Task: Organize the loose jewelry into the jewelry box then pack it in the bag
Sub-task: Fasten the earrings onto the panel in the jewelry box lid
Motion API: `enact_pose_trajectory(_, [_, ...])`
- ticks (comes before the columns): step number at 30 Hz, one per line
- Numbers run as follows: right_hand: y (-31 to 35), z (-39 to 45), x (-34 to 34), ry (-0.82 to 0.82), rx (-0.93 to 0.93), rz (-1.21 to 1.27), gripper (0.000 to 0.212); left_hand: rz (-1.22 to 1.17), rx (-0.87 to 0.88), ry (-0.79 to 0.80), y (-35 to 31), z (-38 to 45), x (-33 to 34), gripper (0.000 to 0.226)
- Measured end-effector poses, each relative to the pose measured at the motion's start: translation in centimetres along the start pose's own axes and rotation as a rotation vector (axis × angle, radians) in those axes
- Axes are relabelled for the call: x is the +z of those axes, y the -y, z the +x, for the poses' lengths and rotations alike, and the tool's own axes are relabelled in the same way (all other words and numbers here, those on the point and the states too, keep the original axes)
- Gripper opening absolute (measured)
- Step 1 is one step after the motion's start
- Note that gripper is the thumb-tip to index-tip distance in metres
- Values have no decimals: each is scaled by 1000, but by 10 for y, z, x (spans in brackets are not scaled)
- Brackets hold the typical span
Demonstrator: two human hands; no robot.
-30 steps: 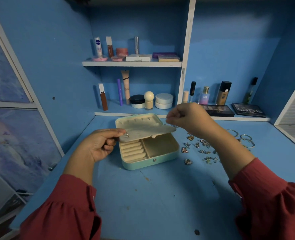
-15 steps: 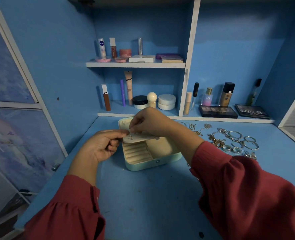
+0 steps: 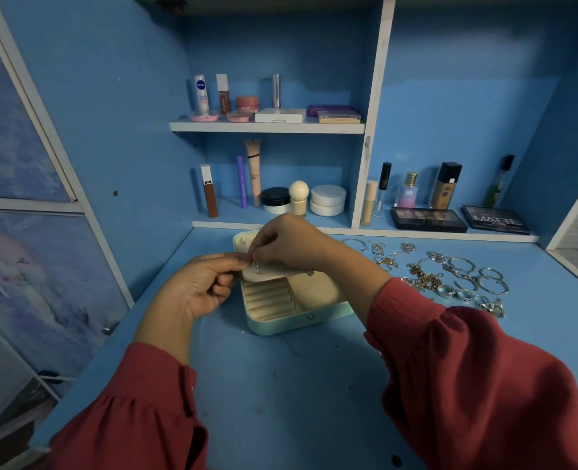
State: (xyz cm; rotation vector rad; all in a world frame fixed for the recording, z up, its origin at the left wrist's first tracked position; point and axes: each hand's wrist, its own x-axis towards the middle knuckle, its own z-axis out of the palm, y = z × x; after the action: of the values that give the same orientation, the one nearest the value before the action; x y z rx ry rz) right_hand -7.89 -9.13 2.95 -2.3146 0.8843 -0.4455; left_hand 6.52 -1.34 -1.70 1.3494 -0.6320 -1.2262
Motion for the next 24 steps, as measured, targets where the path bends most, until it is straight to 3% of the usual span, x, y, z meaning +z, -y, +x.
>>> enact_pose_trajectory(24, [1,4,1,33,-2,-2,12,-4,-8,8,0,2,-1,12])
